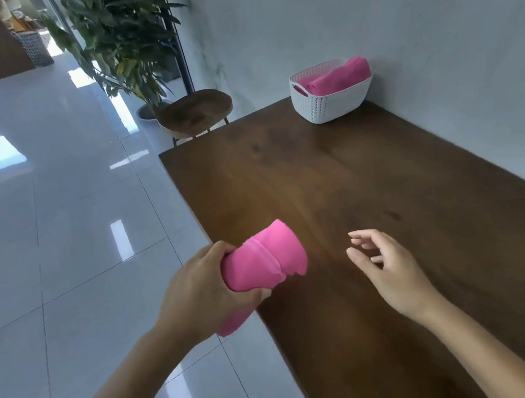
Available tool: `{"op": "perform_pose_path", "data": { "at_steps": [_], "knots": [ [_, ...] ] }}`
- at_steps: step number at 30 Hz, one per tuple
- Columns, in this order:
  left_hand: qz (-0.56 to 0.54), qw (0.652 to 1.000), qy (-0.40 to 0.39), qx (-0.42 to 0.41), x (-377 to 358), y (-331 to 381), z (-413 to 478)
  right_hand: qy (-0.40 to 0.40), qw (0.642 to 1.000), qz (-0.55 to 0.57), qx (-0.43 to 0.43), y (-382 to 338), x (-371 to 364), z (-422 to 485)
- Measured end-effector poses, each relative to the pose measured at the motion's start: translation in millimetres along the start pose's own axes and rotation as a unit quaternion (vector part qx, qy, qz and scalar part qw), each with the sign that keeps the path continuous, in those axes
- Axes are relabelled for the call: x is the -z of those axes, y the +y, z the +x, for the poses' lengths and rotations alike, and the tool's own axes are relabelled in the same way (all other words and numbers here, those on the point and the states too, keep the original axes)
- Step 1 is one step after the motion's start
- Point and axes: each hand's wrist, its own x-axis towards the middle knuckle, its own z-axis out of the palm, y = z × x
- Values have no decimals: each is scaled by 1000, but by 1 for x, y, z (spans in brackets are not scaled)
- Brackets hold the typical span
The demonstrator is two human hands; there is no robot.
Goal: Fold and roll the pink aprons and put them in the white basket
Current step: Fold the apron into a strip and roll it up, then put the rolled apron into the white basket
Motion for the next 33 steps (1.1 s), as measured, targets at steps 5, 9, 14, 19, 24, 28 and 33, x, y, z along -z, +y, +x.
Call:
{"op": "perform_pose_path", "data": {
  "at_steps": [5, 9, 14, 19, 24, 28, 33],
  "knots": [
    [5, 1000, -17, 15, 6, -9, 64, 93, 980, -172, 22, 42, 5, 58],
    [9, 1000, -24, 11, 7, -8, 112, 146, 961, -232, 24, 55, -10, 77],
    [5, 1000, -14, -1, 3, 5, 169, 199, 943, -264, 33, 57, -21, 78],
    [15, 999, -2, -38, 8, 28, 232, 195, 946, -260, 17, 55, -18, 77],
    [27, 998, 29, -52, 25, 49, 301, 180, 944, -276, -13, 49, -14, 74],
    [30, 997, 33, -65, 40, 68, 356, 185, 937, -290, -60, 47, -11, 74],
    [22, 996, 28, -85, 51, 84, 429, 201, 928, -290, -117, 41, -16, 74]
  ]
}}
